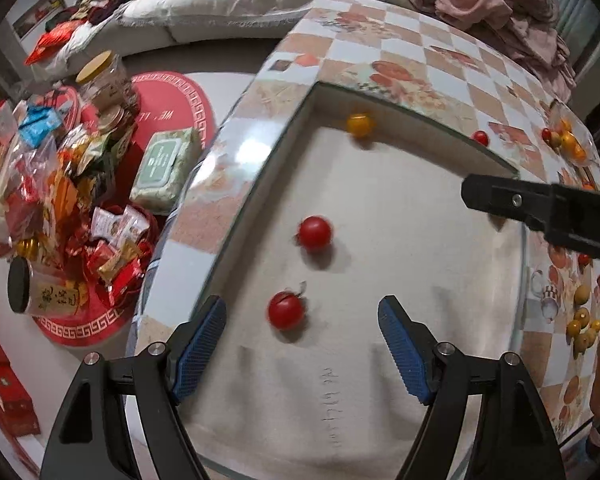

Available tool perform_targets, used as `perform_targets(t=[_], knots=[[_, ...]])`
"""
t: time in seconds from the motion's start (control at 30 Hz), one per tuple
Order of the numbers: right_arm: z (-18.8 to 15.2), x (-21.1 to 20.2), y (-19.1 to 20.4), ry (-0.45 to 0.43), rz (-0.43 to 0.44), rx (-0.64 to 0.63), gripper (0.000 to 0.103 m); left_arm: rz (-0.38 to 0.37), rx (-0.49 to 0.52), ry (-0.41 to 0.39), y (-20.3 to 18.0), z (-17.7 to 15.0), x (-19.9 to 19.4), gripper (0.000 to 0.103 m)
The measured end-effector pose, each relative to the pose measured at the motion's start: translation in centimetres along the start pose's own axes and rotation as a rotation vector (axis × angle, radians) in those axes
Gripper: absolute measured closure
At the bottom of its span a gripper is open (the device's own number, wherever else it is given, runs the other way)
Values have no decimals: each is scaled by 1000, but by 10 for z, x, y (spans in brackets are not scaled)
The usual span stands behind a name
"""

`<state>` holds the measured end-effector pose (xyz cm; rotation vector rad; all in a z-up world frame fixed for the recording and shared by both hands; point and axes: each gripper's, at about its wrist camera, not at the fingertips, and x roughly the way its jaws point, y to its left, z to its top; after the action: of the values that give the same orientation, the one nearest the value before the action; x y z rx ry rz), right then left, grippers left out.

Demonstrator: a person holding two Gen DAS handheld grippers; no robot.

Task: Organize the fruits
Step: 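Move both open tools back over the fruit on the table, then grasp a yellow tomato with the left tool while the right tool grasps a brown kiwi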

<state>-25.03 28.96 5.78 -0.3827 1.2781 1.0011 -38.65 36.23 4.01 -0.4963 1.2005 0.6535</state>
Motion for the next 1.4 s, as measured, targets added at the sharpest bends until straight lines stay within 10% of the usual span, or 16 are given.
perform_targets(t=[0.8,1.4], knots=[[-84,-94,-203,-74,-229,370,25,-156,327,-32,-202,29,-6,24],[-88,-83,-276,-59,-244,441,31,-136,352,16,-263,40,47,24]])
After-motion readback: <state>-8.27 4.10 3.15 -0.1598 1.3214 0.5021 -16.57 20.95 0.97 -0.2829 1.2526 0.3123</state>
